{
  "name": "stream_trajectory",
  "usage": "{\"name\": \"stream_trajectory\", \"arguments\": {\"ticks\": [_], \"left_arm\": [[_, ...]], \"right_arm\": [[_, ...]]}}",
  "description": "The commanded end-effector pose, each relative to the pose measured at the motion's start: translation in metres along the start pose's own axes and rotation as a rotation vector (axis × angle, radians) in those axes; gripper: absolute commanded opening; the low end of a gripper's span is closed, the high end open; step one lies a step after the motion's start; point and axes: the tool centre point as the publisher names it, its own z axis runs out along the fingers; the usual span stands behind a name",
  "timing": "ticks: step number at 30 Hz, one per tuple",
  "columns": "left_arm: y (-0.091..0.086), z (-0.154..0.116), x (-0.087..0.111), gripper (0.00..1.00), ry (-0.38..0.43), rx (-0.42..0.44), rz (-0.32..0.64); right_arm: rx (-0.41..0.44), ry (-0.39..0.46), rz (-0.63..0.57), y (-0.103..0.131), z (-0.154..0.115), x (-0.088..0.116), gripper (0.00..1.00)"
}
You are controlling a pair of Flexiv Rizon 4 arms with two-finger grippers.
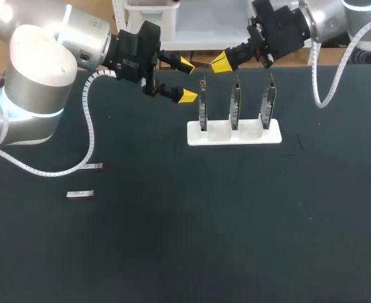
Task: Pick up the optical module with the left hand, and insert it into the network port with the right hand.
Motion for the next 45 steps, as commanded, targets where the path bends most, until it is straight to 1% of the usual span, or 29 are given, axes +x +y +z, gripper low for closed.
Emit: {"name": "stream_trajectory", "arguments": {"ticks": [1,16,37,45], "left_arm": [[-0.001,0.0,-0.001,1.0,0.003,-0.003,-0.002],[-0.001,0.0,-0.001,1.0,0.003,-0.003,-0.002],[-0.001,0.0,-0.001,1.0,0.003,-0.003,-0.002],[-0.001,0.0,-0.001,1.0,0.003,-0.003,-0.002]], "right_arm": [[-0.029,0.007,0.0,-0.012,0.008,0.0,0.0],[-0.064,0.019,0.028,-0.016,0.023,0.005,0.0],[-0.085,0.048,0.061,-0.02,0.033,0.009,0.0],[-0.08,0.06,0.071,-0.019,0.034,0.011,0.0]]}}
